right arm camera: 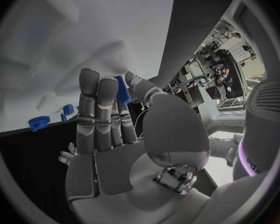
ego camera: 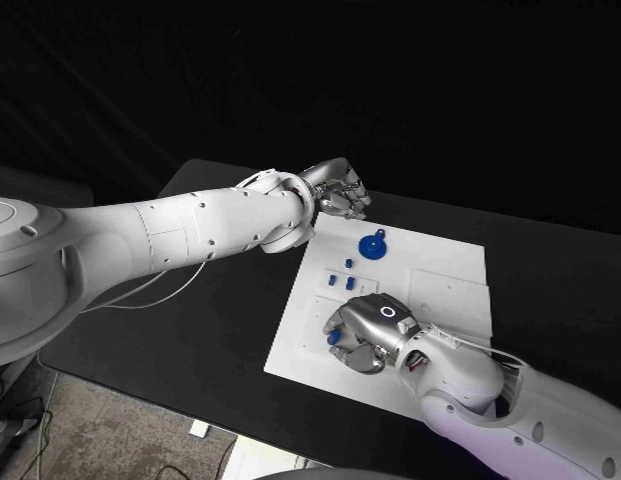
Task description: Assemble the parts on the task board
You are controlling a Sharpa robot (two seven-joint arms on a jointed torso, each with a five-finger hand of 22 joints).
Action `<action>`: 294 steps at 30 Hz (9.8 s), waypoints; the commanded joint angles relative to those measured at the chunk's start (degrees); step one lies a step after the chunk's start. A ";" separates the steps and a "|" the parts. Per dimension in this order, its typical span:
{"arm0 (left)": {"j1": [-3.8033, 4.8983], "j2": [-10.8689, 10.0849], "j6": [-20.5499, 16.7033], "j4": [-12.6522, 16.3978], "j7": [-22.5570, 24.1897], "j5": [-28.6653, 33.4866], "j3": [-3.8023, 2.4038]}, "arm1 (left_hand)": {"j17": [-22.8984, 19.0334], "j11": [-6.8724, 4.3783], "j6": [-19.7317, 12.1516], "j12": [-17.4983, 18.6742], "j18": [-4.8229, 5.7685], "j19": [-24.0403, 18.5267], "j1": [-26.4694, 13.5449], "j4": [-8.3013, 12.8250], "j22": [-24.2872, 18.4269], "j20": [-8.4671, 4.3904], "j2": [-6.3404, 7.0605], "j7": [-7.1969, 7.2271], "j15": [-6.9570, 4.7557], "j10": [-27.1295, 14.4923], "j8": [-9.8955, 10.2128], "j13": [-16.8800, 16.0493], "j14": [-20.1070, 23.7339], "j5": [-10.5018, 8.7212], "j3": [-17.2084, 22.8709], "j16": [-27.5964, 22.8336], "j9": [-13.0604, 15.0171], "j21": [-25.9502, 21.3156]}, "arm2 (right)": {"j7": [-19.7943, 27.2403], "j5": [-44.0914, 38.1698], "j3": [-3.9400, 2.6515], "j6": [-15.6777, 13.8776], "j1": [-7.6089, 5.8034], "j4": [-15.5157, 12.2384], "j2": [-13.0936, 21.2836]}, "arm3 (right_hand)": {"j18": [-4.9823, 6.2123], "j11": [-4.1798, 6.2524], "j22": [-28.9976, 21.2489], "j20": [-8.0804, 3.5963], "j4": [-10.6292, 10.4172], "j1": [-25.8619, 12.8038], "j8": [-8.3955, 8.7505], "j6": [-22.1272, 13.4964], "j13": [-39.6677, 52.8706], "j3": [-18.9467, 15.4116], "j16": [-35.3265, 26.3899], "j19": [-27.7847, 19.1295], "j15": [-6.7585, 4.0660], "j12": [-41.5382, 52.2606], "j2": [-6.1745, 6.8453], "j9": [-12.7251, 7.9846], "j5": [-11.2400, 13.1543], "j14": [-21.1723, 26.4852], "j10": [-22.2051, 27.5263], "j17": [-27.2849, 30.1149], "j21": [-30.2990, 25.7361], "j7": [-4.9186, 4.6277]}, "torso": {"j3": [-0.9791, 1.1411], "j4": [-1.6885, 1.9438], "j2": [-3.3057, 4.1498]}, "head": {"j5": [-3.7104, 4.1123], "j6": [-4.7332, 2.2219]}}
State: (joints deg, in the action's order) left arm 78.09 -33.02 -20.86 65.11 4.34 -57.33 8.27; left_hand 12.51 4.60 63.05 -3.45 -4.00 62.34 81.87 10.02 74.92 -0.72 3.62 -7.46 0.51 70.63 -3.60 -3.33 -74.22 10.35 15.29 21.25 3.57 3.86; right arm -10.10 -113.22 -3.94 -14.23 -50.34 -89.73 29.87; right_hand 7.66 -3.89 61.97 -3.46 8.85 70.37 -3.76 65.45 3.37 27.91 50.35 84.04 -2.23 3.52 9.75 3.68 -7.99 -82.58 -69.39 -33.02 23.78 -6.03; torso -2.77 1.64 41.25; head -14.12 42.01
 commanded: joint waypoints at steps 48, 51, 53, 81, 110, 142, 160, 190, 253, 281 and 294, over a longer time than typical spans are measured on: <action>-0.04 -2.02 -0.36 -0.42 0.79 4.27 -0.02 | 0.02 0.28 -0.53 0.04 0.36 -0.43 -0.18 0.18 0.26 0.20 -0.37 -0.10 0.10 -0.52 0.00 0.00 -0.16 0.36 0.10 -0.29 0.06 -0.06 | -5.46 44.22 -10.47 9.64 0.22 -9.73 23.11 | -2.82 5.89 0.14 -3.57 -13.87 -2.83 0.04 0.68 38.79 -13.68 4.22 2.31 -3.49 31.83 -4.05 0.89 4.30 0.30 -6.03 -2.64 10.70 2.15 | 1.28 -2.54 -0.96 | 10.10 -1.45; -0.14 -2.75 -0.61 -0.10 1.06 4.95 -0.01 | 0.03 0.26 -0.54 0.04 0.36 -0.42 -0.28 0.12 0.17 0.21 -0.35 -0.08 0.11 -0.51 0.01 0.00 -0.15 0.32 0.07 -0.28 0.06 -0.08 | -8.96 45.80 -10.55 10.74 0.23 -9.94 24.85 | -2.93 5.81 1.64 -3.51 -16.16 -3.10 0.09 0.90 47.66 -12.28 6.43 2.27 -3.44 38.42 -3.23 1.70 4.71 1.09 -4.81 -6.19 11.87 2.42 | 1.47 -2.74 -1.14 | 11.01 -1.22; -0.21 -3.29 -0.79 0.25 1.25 5.45 0.01 | 0.06 0.25 -0.51 0.03 0.36 -0.43 -0.52 -0.09 -0.17 0.24 -0.34 -0.04 0.11 -0.55 0.00 0.00 -0.18 0.12 0.01 -0.23 0.07 -0.15 | -11.38 46.47 -10.57 11.21 0.23 -10.21 26.01 | -2.91 5.91 3.63 -3.52 -16.18 -3.90 0.10 1.10 55.75 -11.49 8.69 2.42 -3.44 46.83 -3.03 2.26 4.59 1.21 -6.64 -9.94 14.65 2.44 | 1.60 -2.92 -1.27 | 11.62 -1.10; -0.68 -6.28 -1.26 2.64 1.60 7.94 0.11 | 0.19 0.21 -0.53 0.04 0.52 -0.01 -0.59 -1.79 -3.76 0.29 0.15 0.04 0.17 -0.60 0.03 0.00 -0.14 -0.28 -0.53 -0.07 0.05 -0.06 | -27.32 50.49 -10.62 17.12 0.30 -13.46 30.61 | -3.73 6.43 11.05 -3.52 -19.09 -8.19 0.13 3.46 63.29 -13.74 14.03 2.86 -3.44 50.74 -3.13 5.68 4.96 -0.25 -9.46 -24.77 21.27 3.42 | 1.46 -3.31 -1.82 | 13.94 0.16; -0.68 -6.25 -0.67 3.23 1.20 8.38 0.15 | 0.25 0.25 -0.82 0.04 0.57 0.16 -0.76 -3.06 -5.31 0.36 0.32 0.00 0.25 -0.83 0.00 0.00 -0.12 -0.26 -0.38 0.01 0.06 -0.07 | -29.57 47.59 -8.35 14.14 0.35 -8.11 21.85 | -2.72 5.01 11.97 -2.55 -19.34 -7.21 0.12 -3.70 63.76 -13.39 13.64 2.90 -2.52 51.35 -1.02 0.30 4.73 -0.25 -8.96 -25.04 20.53 1.12 | 1.23 -3.37 -1.77 | 12.81 0.68; -0.68 -6.33 0.16 3.47 0.22 8.38 0.20 | 0.26 0.34 -1.00 0.04 0.57 0.18 -0.66 -3.50 -5.94 0.40 0.51 -0.05 0.30 -1.16 0.01 0.00 -0.01 -0.19 -0.26 0.02 0.06 -0.04 | -30.99 49.04 -4.31 16.37 0.35 -5.54 16.59 | -2.94 5.22 12.98 -2.61 -13.69 -6.94 0.11 -2.39 63.20 -13.25 13.09 2.98 -2.60 51.23 -2.80 0.37 2.67 -0.30 -8.59 -25.07 19.14 1.42 | 1.13 -3.26 -1.71 | 11.65 1.14; -0.67 -6.49 0.24 3.43 -0.03 8.38 0.20 | 0.27 0.35 -0.99 0.04 0.56 0.19 -0.65 -3.64 -5.86 0.39 0.41 -0.05 0.30 -1.18 0.01 -0.01 -0.03 -0.05 -0.13 0.06 0.06 -0.01 | -29.48 51.99 -5.51 9.38 0.06 -9.56 19.42 | -4.05 6.51 13.52 -3.30 -5.88 -9.56 0.10 4.64 62.47 -10.07 13.19 3.05 -3.27 50.42 -6.78 1.33 0.15 -0.46 -8.95 -25.52 19.98 3.70 | 1.09 -3.33 -1.71 | 11.09 0.85; -0.64 -5.95 0.97 3.22 -0.88 8.38 0.22 | 0.30 0.36 -1.01 0.03 0.54 0.20 -0.81 -4.01 -6.03 0.43 0.37 -0.05 0.33 -1.26 0.01 -0.01 0.00 -0.07 -0.05 0.11 0.06 -0.05 | -30.74 57.31 -5.44 10.10 -4.81 -6.59 14.04 | -4.07 6.48 13.76 -3.33 -11.00 -9.70 0.10 4.86 62.04 -12.34 12.81 3.02 -3.27 49.87 -5.51 1.20 1.57 -0.47 -8.76 -25.76 19.86 3.65 | 1.09 -3.31 -1.61 | 10.14 0.90; -0.62 -4.89 2.73 2.80 -1.99 8.18 0.26 | 0.33 0.44 -1.21 0.04 0.54 0.31 -0.71 -5.07 -7.24 0.51 0.56 -0.07 0.39 -1.62 0.00 -0.01 0.08 -0.14 0.09 0.21 0.06 -0.04 | -31.24 54.59 -0.89 12.89 -7.04 -1.63 8.92 | -3.81 6.31 14.23 -3.44 -16.77 -9.50 0.06 4.03 60.61 -30.83 10.79 3.04 -3.40 48.55 -5.94 2.15 2.10 -0.42 -7.89 -25.20 18.08 3.42 | 1.20 -3.36 -1.53 | 7.84 0.97; -0.62 -4.79 2.81 2.72 -2.02 8.16 0.26 | 0.33 0.44 -1.21 0.04 0.54 0.31 -0.71 -5.07 -7.24 0.51 0.56 -0.07 0.39 -1.62 0.00 -0.01 0.08 -0.14 0.09 0.21 0.06 -0.04 | -30.99 54.75 -0.70 12.49 -7.05 -1.88 9.41 | -3.82 6.31 14.39 -3.43 -17.42 -10.45 0.07 3.93 60.40 -36.33 10.80 3.06 -3.40 48.40 -7.19 2.25 1.76 -0.43 -7.93 -25.34 18.24 3.43 | 1.18 -3.31 -1.52 | 7.96 1.12; -0.62 -4.99 2.81 2.80 -2.04 8.13 0.26 | 0.33 0.45 -1.23 0.04 0.54 0.35 -0.54 -5.18 -7.41 0.49 0.64 -0.08 0.39 -1.64 0.00 0.00 0.10 -0.15 0.08 0.23 0.07 0.00 | -25.80 55.75 -0.70 10.21 -7.02 -3.87 11.55 | -3.76 6.33 14.35 -3.53 -14.87 -8.99 0.07 3.99 60.70 -36.17 10.74 3.08 -3.50 48.76 -6.50 2.20 1.11 -0.40 -7.95 -25.26 18.33 3.43 | 1.27 -3.35 -1.50 | 8.36 0.90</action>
State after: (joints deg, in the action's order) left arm 77.41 -38.04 -18.47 67.79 2.11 -49.29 8.56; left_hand 12.78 5.11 62.22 -3.45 -3.99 62.34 81.18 5.21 67.56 -0.30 3.85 -7.46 0.51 69.50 -3.60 -3.33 -74.22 10.35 15.38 21.25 3.57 3.86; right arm -37.92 -57.63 -4.72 -3.14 -57.50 -93.52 41.13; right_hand 4.36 2.46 74.90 -6.64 -5.75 61.40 -3.48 69.85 64.03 -8.34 61.34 83.93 -5.31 52.01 2.87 5.77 -7.11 -82.94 -77.80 -58.34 42.10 -2.65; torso -1.52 -1.67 39.76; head -5.82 42.94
